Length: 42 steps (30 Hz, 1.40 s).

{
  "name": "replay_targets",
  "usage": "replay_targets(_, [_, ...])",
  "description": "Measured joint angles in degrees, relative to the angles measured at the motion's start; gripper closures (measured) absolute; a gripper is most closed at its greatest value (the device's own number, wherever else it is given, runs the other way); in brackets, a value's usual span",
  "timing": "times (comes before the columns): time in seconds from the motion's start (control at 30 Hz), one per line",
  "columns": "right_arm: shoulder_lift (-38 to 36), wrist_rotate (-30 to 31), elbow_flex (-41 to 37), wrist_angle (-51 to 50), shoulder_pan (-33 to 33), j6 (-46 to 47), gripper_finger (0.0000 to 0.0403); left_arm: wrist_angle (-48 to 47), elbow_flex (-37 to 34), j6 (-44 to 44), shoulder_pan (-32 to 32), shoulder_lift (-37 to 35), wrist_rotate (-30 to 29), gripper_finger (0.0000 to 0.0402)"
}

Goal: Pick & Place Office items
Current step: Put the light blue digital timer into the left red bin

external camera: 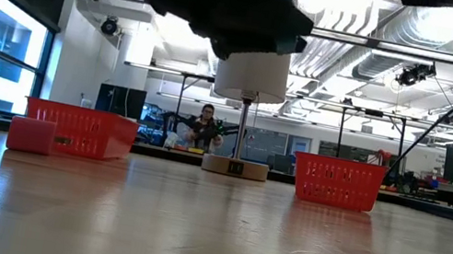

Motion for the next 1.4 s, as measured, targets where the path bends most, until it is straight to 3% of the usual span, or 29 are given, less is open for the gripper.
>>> replay_targets(0.47, [0.00, -0.08, -2.84, -0.46, -0.92, 3.38, 0.0102, -17.05, 0.00, 2.22, -4.32, -10.34, -16.72, 0.0248])
replay_targets(0.8, [0.00, -0.13, -2.84, -0.44, -0.87, 3.36, 0.0102, -37.01, 0.00, -12.03, -1.40, -18.07, -19.34, 0.0249])
replay_targets(1.0, [0.00, -0.14, -2.84, -0.44, -0.90, 3.36, 0.0102, -44.10, 0.04, -14.19, -1.50, -20.00, -26.58, 0.0249])
replay_targets(1.3, [0.00, -0.23, -3.69, -0.25, -1.20, 3.36, 0.0102, -59.77, 0.07, -26.35, 1.87, -22.31, -26.71, 0.0249])
replay_targets(1.4, [0.00, -0.23, -4.22, 0.01, -1.51, 4.61, 0.0102, -64.81, 0.07, -30.31, 4.29, -22.97, -23.34, 0.0249])
